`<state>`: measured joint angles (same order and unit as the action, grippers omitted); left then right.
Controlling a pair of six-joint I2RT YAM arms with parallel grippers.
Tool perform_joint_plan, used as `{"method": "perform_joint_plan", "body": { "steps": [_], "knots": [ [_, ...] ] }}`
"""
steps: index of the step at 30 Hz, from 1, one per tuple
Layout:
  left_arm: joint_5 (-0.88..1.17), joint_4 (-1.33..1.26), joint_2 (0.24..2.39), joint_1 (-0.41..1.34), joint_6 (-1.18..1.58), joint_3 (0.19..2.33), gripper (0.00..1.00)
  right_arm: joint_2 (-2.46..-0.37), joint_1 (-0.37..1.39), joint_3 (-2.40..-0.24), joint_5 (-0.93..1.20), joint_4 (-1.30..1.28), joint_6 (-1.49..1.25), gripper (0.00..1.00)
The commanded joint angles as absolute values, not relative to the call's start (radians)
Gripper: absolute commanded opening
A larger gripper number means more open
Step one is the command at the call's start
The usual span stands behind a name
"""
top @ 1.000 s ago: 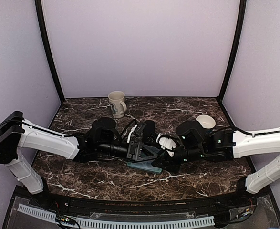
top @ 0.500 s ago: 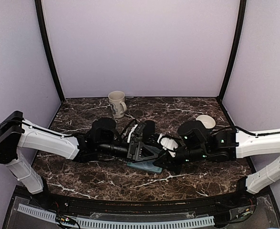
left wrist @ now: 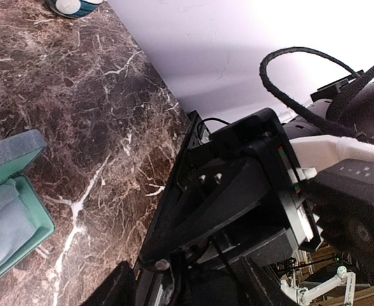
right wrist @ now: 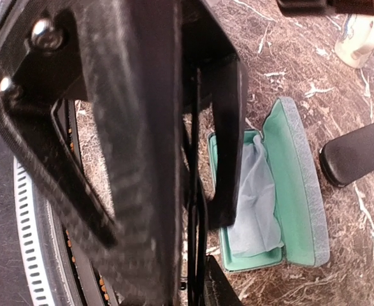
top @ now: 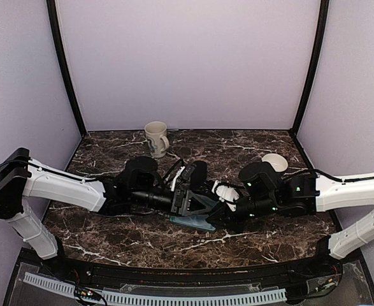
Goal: Organize the sunglasses
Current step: Pass from the left arm to the right
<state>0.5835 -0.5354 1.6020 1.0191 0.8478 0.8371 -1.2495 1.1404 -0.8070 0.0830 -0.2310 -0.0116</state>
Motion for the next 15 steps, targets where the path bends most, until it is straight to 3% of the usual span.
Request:
{"method": "perform_joint_plan", "body": {
  "steps": [1, 15],
  "knots": [
    [0.597, -0.414, 1.555, 1.019, 0.775, 0.816, 0.57, -1.204, 1.094, -0.791, 0.065, -0.203, -0.065, 0.2],
    [0.565, -0.411, 1.488, 1.019, 0.735, 0.762, 0.67, -1.244, 1.049, -0.786, 0.132, -0.235, -0.091, 0.17]
  ]
}}
